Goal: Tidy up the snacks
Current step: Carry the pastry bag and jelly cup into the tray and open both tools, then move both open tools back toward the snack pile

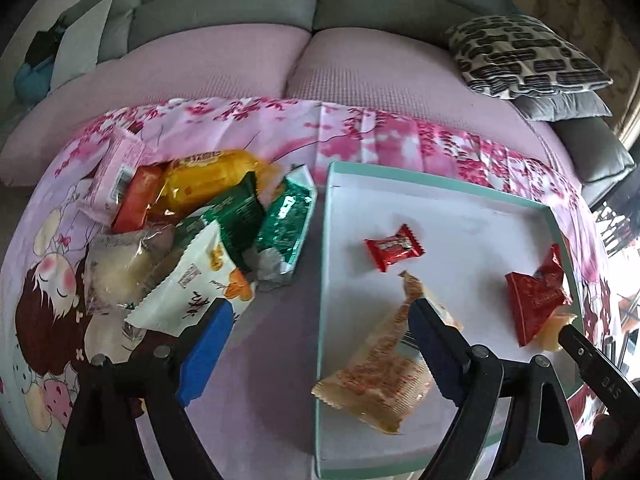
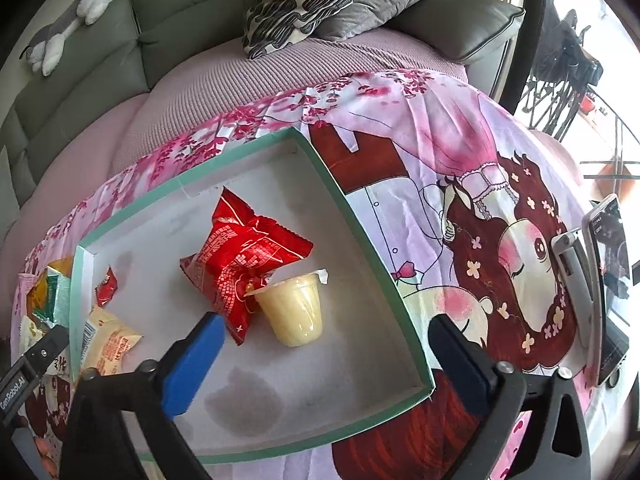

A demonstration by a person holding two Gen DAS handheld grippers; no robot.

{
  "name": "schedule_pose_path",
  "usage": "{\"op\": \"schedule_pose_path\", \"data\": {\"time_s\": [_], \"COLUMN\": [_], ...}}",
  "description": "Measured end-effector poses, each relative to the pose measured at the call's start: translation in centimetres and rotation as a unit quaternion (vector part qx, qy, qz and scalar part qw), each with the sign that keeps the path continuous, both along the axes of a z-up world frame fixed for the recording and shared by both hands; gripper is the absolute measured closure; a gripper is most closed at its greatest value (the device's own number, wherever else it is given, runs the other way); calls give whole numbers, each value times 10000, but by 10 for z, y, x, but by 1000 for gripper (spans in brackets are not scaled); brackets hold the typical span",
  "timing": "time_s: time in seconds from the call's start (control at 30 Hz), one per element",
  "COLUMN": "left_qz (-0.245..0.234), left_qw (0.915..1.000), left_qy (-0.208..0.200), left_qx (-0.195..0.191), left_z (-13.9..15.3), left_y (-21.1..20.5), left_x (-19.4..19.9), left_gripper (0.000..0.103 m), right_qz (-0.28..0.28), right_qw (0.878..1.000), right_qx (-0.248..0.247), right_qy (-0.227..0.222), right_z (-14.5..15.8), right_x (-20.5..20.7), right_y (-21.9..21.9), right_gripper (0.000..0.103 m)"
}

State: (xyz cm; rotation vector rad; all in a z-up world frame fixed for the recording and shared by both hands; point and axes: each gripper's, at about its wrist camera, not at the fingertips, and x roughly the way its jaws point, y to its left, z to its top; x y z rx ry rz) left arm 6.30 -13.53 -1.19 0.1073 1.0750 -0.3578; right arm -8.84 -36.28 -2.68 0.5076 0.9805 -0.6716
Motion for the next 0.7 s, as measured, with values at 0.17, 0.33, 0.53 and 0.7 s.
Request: {"op": "schedule_pose_path", "data": {"time_s": [0.17, 0.33, 0.53, 0.7], "left_qz": [174, 249, 273, 284], "left_qw": [9997, 9993, 9992, 9992], "left_qy": [-177, -280, -272, -256], "left_qx": [-36, -71, -86, -74], "left_z": [1, 4, 4, 4], "left_y": [6, 9, 9, 10], "left_x": [3, 4, 5, 5], "left_gripper": [0, 0, 0, 0], "right_qz": [24, 6, -5, -21], "right_qw": [10000, 9997, 9995, 9995], "right_qx": [-57, -125, -131, -107], "right_qy": [-70, -221, -294, -302], "right_z": [1, 6, 8, 8], "right_x": [0, -2, -1, -1], "right_y": [1, 1, 2, 2], "right_gripper": [0, 0, 0, 0]}}
